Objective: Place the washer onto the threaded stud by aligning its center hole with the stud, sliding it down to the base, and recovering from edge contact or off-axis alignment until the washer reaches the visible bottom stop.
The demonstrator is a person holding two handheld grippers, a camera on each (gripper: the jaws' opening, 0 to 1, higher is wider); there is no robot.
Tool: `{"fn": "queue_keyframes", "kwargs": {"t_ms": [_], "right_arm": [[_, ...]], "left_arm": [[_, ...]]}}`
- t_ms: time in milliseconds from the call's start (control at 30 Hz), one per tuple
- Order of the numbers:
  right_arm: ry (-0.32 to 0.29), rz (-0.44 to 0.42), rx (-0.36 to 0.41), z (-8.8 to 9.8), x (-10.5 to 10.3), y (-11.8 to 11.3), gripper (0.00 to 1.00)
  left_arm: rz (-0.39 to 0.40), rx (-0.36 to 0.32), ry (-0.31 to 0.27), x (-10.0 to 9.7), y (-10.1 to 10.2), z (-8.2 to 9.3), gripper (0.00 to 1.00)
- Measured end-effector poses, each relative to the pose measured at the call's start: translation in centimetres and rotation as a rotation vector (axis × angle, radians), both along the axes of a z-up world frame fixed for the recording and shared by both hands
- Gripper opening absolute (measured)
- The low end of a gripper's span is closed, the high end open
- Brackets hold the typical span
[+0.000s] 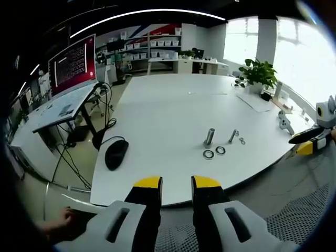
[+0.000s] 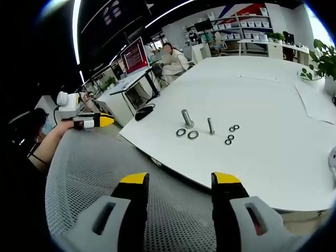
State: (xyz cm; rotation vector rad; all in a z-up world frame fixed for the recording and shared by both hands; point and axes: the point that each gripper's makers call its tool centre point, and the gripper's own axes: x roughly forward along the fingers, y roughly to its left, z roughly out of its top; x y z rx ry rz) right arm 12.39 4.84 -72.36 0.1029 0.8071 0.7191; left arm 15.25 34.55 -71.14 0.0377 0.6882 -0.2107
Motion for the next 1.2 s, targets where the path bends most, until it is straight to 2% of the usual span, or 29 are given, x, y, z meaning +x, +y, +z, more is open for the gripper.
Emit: {"fn": "queue_keyframes", "kwargs": {"t_ms": [400,433,467,533,667,833,1067,1200], "right_arm": [[0.003,0.014,-0.010,0.0,-0.1,0.1,0.50],[-0.007,0.027,0.000,0.2,-0.1,0.3,0.50],[-0.053,0.023,0.064,1.2,0.4,0.8,0.49],[-0.006,0.007,0.111,1.3,0.0,0.8,0.49],[-0.005,0.032,0.084,1.0,0.0,0.5,0.48],[-0.029,0.129,0.017,1.1,0.1,0.4,0.44],[-0.030,0.163,0.017,1.9,1.4,0.0,0.43],[-0.049,0.185,-0.014,2.0,2.4,-0.4,0.42]], "left_arm": [[0.008,-0.005,-0.012,0.0,0.2,0.1,0.19],[0.009,-0.005,-0.012,0.0,0.2,0.1,0.19],[0.009,-0.005,-0.014,0.0,0.2,0.2,0.18],[0.013,-0.004,-0.015,0.0,0.3,0.1,0.18],[0.015,-0.006,-0.019,0.0,0.3,0.2,0.17],[0.019,0.001,-0.018,0.0,0.5,0.2,0.16],[0.028,-0.003,-0.025,0.0,0.6,0.2,0.15],[0.026,0.000,-0.020,0.0,0.6,0.2,0.15]]}}
